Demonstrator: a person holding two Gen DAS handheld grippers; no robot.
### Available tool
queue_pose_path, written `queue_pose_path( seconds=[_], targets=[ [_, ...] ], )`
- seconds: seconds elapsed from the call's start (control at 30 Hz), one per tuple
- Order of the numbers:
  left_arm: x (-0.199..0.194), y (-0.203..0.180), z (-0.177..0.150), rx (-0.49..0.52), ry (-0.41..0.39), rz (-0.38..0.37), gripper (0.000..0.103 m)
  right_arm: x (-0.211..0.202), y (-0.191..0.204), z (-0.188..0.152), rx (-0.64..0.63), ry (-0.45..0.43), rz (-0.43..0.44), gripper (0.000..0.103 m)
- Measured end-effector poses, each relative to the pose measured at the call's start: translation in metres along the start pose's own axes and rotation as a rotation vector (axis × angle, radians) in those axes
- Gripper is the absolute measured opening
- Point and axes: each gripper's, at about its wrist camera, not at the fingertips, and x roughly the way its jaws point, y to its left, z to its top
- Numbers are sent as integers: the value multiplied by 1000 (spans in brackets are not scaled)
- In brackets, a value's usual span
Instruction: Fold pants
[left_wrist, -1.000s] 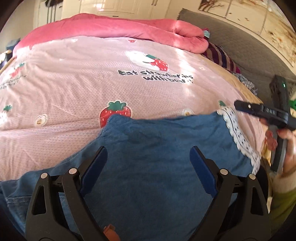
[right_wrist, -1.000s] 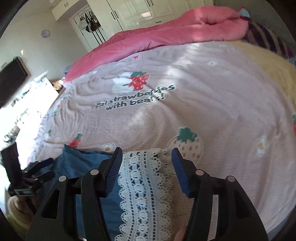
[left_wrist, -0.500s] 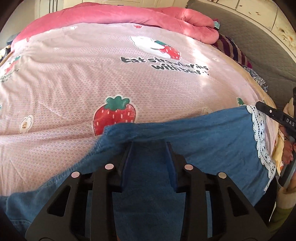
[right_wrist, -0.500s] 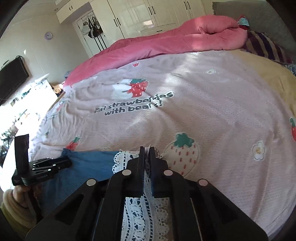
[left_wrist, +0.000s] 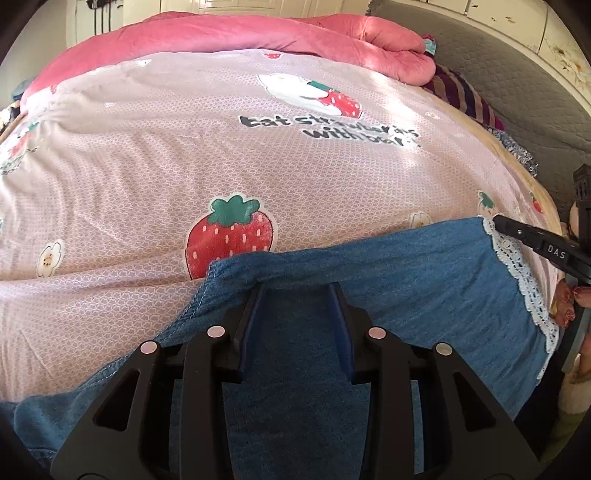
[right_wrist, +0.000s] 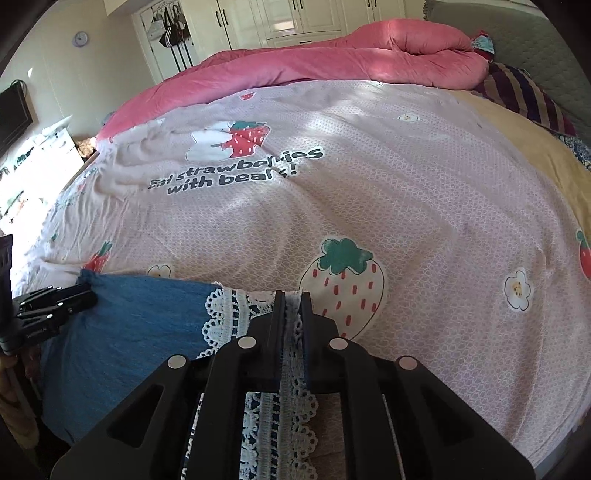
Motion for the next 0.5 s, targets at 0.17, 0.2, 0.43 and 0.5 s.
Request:
queue_pose_path(
  seconds=[0.17,0.2,0.43,0.5],
  targets=[
    [-40,1,-10,13,-93,5,55,-39,-2,-6,30,-99,18,29],
    [-51,3,-14,11,-114,20,55,-46,0,-9,30,-106,22,31],
    [-107,19,-59,-16,-182,136,59,-84,32,-47,-44,-102,91,34],
    [-117,23,-73,-6,-184,184,61,-89,45,-59,-76,-86,102,39]
  ],
)
